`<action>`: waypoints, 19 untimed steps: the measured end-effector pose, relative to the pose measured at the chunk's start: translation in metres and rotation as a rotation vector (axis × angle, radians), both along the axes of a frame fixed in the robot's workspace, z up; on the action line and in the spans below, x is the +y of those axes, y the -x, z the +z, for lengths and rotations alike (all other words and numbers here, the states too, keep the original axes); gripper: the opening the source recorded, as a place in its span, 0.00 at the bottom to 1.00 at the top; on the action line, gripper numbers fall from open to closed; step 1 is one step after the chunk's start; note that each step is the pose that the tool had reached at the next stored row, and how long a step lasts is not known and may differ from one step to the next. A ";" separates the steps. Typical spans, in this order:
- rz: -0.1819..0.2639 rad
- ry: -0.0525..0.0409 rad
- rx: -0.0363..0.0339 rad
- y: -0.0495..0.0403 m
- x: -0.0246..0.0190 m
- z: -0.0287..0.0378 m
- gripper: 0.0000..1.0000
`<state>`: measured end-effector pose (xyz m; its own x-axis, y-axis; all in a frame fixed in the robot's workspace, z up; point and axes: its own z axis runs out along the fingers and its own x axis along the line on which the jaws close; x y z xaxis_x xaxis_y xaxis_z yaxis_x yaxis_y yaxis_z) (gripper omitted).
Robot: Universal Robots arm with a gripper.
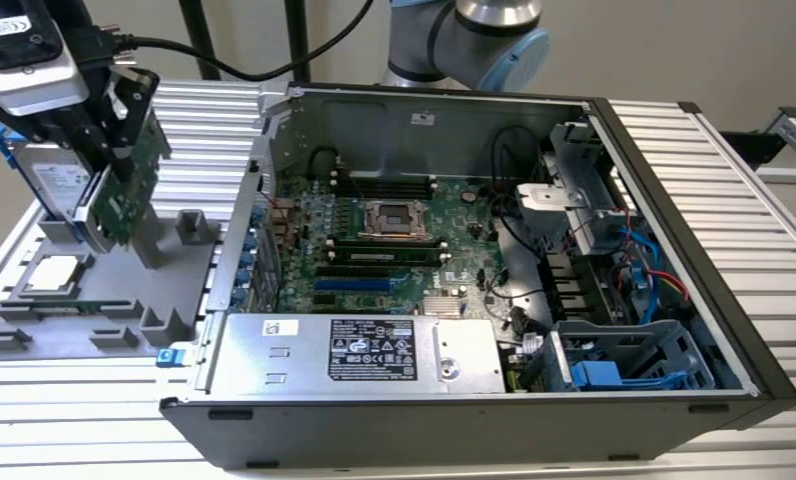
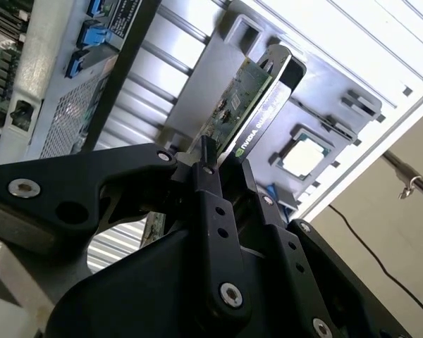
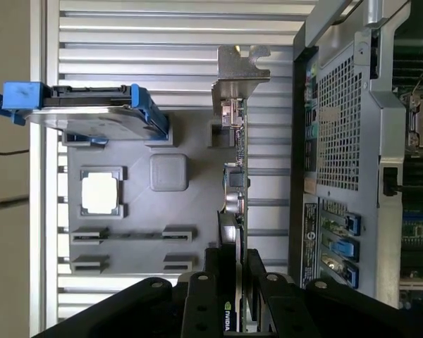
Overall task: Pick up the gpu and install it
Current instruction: 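Pick up the gpu and move the gpu toward the slot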
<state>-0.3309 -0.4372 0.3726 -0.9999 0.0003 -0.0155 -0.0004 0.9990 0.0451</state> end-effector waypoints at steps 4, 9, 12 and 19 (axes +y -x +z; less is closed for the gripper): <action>0.000 0.0000 0.0000 0.0000 0.0000 0.0048 0.00; 0.000 0.0001 0.0001 0.0001 0.0000 0.0112 0.00; 0.000 0.0000 0.0000 0.0001 0.0000 0.0150 0.00; 0.000 0.0000 0.0000 0.0002 0.0000 0.0241 0.00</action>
<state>-0.3311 -0.4372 0.3967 -0.9999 0.0002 -0.0156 -0.0005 0.9990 0.0452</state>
